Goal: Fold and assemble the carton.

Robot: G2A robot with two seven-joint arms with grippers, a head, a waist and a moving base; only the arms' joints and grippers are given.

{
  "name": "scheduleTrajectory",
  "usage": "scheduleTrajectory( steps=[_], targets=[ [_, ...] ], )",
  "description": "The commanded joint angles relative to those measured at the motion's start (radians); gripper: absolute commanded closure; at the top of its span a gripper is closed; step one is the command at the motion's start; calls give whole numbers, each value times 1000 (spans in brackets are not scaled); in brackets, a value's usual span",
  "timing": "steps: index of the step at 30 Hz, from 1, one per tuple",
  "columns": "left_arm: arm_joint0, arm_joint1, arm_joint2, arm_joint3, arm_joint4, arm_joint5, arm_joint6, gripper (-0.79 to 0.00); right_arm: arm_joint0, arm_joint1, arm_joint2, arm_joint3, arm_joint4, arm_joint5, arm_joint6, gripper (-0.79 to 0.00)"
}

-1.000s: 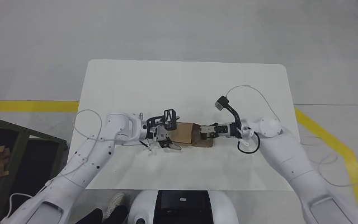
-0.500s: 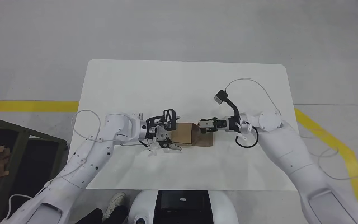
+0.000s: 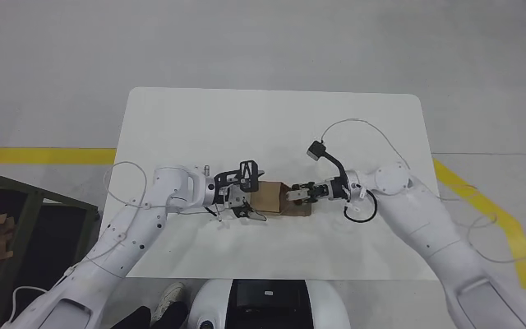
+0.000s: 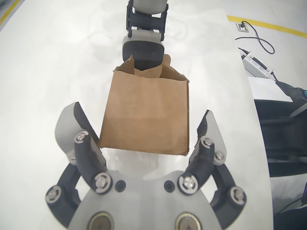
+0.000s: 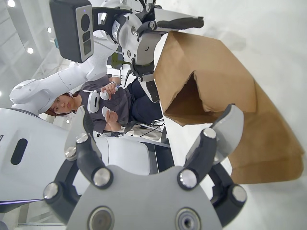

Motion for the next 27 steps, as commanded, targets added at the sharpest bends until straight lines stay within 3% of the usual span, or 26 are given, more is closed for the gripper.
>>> scheduleTrajectory(
  steps=[1,27],
  targets=[
    [0,-1,0,-2,-1,1,1,-785,-2,-4,4,30,49,9,9,-785],
    [12,-2,-9,-14,-5,-7,-8,-785,-28,-55,-30,43,111,5,6,-785]
  ],
)
